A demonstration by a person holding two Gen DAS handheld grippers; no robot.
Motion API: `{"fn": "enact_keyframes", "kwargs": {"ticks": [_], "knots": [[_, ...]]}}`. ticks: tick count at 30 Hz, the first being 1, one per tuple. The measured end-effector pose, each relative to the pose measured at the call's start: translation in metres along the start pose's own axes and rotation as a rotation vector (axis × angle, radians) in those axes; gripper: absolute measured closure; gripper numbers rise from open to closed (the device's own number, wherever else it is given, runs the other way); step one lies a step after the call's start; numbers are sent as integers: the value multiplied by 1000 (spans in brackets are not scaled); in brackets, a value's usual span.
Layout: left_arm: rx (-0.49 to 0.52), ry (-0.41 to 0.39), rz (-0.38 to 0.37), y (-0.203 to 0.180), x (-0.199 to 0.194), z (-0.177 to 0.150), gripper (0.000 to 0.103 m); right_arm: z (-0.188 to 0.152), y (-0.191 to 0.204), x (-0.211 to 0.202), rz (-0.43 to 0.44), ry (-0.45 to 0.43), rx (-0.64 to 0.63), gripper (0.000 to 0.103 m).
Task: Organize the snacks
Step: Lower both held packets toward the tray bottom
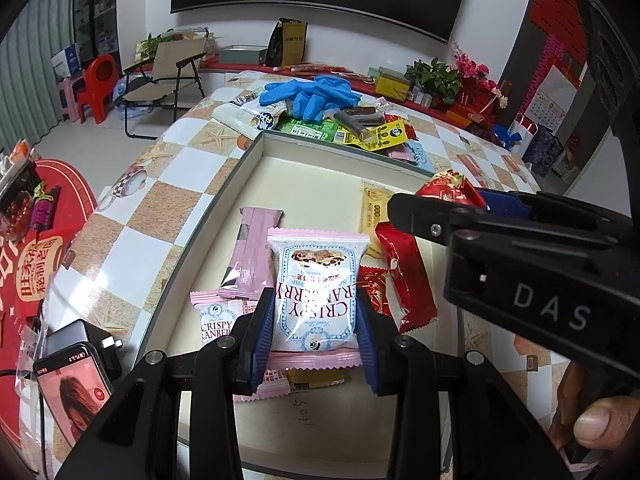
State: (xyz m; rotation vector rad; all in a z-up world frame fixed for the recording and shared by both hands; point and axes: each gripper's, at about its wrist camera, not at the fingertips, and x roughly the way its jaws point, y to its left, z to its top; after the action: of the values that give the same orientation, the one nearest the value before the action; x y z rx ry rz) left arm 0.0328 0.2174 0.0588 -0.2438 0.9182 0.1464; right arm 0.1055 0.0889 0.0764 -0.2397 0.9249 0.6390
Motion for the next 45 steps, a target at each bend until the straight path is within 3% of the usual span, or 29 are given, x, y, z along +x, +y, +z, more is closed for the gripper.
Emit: {"fn": "enact_keyframes", "kwargs": {"ticks": [45], "knots": [[4, 2, 8, 3, 4, 7, 61, 8, 9, 11, 4, 10, -17, 54]]}}
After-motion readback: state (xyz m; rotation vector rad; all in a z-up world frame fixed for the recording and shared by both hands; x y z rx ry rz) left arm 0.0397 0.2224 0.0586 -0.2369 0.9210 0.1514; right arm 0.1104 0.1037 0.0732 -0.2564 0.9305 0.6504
